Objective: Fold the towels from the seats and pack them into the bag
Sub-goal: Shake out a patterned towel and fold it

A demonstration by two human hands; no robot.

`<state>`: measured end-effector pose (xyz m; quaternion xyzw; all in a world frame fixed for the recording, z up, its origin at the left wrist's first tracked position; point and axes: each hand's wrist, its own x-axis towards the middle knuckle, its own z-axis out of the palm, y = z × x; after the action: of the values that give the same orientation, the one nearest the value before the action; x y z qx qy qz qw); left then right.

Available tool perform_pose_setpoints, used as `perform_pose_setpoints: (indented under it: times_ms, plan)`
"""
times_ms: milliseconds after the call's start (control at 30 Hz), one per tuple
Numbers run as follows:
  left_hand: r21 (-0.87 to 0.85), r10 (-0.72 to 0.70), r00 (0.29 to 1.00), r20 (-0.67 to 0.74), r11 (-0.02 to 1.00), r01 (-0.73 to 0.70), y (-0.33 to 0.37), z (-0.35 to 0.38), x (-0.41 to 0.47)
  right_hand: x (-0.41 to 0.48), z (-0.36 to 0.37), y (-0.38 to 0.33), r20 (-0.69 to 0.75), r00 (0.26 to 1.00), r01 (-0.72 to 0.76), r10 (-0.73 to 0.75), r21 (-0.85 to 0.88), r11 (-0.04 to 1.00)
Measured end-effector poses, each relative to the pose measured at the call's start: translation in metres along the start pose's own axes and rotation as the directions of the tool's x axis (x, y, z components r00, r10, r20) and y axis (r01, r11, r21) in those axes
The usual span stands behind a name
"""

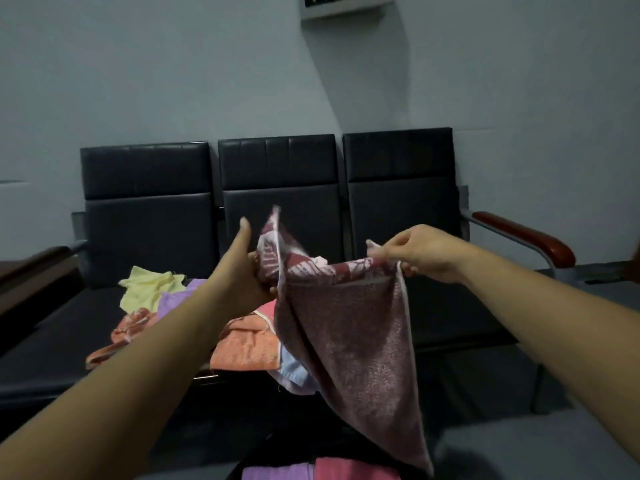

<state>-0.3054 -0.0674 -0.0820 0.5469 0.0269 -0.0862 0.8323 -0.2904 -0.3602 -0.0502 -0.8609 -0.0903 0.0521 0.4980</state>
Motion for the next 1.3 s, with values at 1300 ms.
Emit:
perform_pose_setpoints:
  times_ms: [1300]
  plan:
    - [0.564, 0.243, 0.968, 0.06, 0.792, -0.234, 0.063, -0.012, -0.037, 0.015, 0.01, -0.021, -0.445, 0.894, 0.18, -0.061, 0.231, 0.956]
